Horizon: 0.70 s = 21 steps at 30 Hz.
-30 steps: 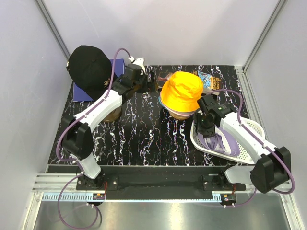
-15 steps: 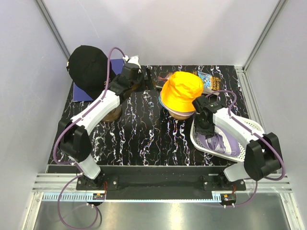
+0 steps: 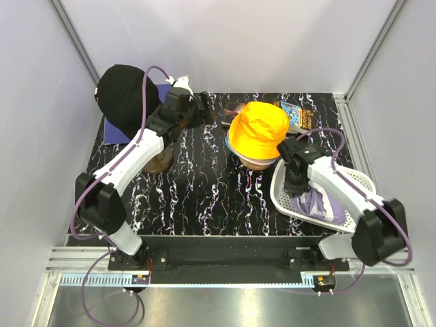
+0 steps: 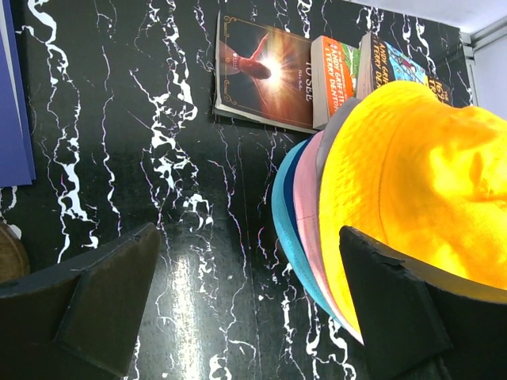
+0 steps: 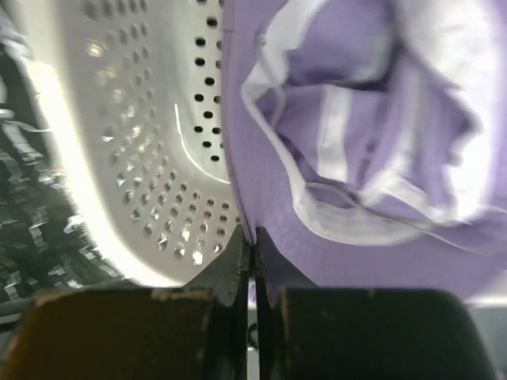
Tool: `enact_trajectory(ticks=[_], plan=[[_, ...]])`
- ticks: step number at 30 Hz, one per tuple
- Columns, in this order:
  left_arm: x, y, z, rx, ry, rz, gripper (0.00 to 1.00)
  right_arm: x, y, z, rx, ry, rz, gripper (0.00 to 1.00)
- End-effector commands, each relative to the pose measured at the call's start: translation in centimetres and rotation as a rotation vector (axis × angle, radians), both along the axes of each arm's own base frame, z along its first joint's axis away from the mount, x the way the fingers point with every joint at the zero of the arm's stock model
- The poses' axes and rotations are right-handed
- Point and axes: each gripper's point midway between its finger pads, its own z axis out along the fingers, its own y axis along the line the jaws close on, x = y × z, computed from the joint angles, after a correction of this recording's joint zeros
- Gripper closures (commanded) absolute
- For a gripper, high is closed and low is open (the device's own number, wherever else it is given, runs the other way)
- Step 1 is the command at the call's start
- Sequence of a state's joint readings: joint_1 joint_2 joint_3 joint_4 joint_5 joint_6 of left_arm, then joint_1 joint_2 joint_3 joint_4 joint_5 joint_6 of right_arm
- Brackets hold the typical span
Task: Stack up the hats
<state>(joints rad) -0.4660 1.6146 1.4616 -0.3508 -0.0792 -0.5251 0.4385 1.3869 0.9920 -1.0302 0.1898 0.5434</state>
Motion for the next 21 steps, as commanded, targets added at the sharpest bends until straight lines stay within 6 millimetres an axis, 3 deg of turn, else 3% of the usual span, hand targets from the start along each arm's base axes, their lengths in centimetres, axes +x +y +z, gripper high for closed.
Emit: enact_trajectory(ticks=[1,2,3,4,5,7,8,10,11,12,15,17,18,20,21], plan=[[-0.1,0.5,2.9,-0.028,-0.069,-0.017,0.01,0.6,-2.4,9.9,-0.047,-0.229,-0.071,1.0],[0.0,0.8,2.9,-0.057,-0.057,-0.007,0.01,2.0,-2.9,14.1,-0.051,-0.35,-0.088,1.0],[-0.3,0.4,2.6,-0.136,-0.013,-0.029,0.01,2.3,-3.4,16.3,-0.054,-0.408,-0.094,1.0],[0.2,1.2,2.6,-0.172,-0.002,-0.018,0.01,2.2,-4.0,18.2,-0.076,-0.441,-0.08,1.0],[0.3,1.1,2.7,-0.198,-0.004,-0.027,0.01,3.1,-4.6,22.2,-0.08,-0.555,-0.102,1.0],[0.2,1.0,2.9,-0.197,-0.013,-0.052,0.01,4.1,-5.7,25.4,-0.142,-0.633,-0.096,1.0],[0.3,1.0,2.8,-0.187,-0.016,-0.061,0.01,4.7,-5.8,28.8,-0.122,-0.727,-0.107,1.0],[0.3,0.7,3.1,-0.184,-0.024,-0.09,0.01,6.6,-5.7,31.8,-0.149,-0.813,-0.077,1.0],[0.2,0.5,3.1,-0.185,-0.024,-0.101,0.01,7.1,-5.6,34.8,-0.122,-0.904,-0.08,1.0],[0.0,0.2,3.3,-0.194,-0.025,-0.127,0.01,8.2,-5.2,36.1,-0.117,-0.951,-0.068,1.0],[-0.3,-0.3,3.6,-0.21,-0.029,-0.155,0.01,11.8,-3.3,43.0,-0.057,-1.229,-0.007,1.0],[-0.3,-0.3,4.0,-0.212,-0.04,-0.16,0.01,13.8,-1.3,44.3,-0.009,-1.305,0.054,1.0],[-0.4,-0.4,4.1,-0.208,-0.045,-0.166,0.01,15.0,-0.3,46.2,0.021,-1.393,0.065,1.0],[-0.5,-0.3,4.6,-0.204,-0.061,-0.169,0.01,17.7,1.9,46.1,0.054,-1.424,0.115,1.0],[-0.5,-0.3,4.6,-0.202,-0.062,-0.172,0.01,18.8,2.5,47.3,0.067,-1.484,0.117,1.0]])
